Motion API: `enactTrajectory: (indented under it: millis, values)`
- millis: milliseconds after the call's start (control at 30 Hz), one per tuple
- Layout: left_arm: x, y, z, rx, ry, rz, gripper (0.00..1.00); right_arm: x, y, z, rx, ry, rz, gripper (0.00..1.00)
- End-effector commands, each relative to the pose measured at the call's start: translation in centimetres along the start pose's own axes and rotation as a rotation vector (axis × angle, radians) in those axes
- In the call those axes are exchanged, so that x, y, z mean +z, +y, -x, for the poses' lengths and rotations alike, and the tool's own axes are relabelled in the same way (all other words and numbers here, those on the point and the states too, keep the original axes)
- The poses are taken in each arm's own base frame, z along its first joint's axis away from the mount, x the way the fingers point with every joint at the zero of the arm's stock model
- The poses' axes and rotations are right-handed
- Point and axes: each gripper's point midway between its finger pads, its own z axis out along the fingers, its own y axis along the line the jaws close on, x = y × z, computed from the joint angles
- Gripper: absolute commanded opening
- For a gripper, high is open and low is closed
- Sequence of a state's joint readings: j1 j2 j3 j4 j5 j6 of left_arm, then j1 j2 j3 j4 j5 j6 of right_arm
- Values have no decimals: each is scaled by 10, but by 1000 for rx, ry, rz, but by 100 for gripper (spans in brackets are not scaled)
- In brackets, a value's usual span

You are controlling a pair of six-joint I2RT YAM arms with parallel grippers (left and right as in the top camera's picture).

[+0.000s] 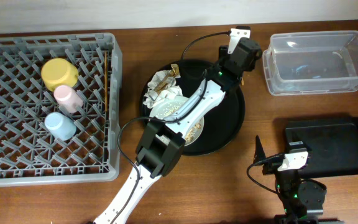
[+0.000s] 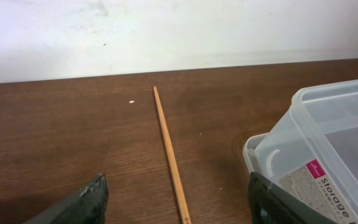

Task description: Sort waste into correct bins and load items into the dishwasher rack

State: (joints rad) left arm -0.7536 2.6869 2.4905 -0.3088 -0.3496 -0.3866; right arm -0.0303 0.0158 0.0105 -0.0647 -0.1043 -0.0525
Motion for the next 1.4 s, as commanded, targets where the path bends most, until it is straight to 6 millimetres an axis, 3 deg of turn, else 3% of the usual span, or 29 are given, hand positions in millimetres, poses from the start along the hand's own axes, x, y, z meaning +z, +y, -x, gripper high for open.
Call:
enactTrajectory:
  millis: [0, 367, 733, 833, 933, 1000, 1033, 1100, 1233, 1267, 1367]
  values:
    - [14, 4, -32, 9, 40, 24, 72, 0, -1, -3, 1, 5, -8, 98]
    - [29, 11, -74, 135, 85, 78, 71, 0, -1, -3, 1, 5, -8, 99]
    - [26, -1, -82, 161, 91, 65, 71, 0, -1, -3, 1, 5, -8, 98]
    - [19, -1, -66, 161, 84, 78, 72, 0, -1, -3, 1, 5, -8, 98]
    - [-2, 4, -41, 172, 118, 97, 84, 0, -1, -3, 1, 5, -8, 98]
    - [-24, 21, -17, 179, 159, 131, 87, 0, -1, -3, 1, 5, -8, 98]
    - [-42, 33, 0, 179, 186, 154, 97, 0, -1, -3, 1, 5, -8, 98]
    - [-70, 50, 20, 187, 227, 184, 99, 0, -1, -3, 1, 5, -8, 98]
    - [-143, 103, 56, 187, 341, 276, 99, 0, -1, -3, 1, 5, -8, 98]
    - [-167, 129, 62, 128, 382, 330, 99, 0, -1, -3, 1, 5, -8, 98]
    - [-206, 186, 67, 39, 467, 446, 99, 0, -1, -3, 1, 5, -8, 98]
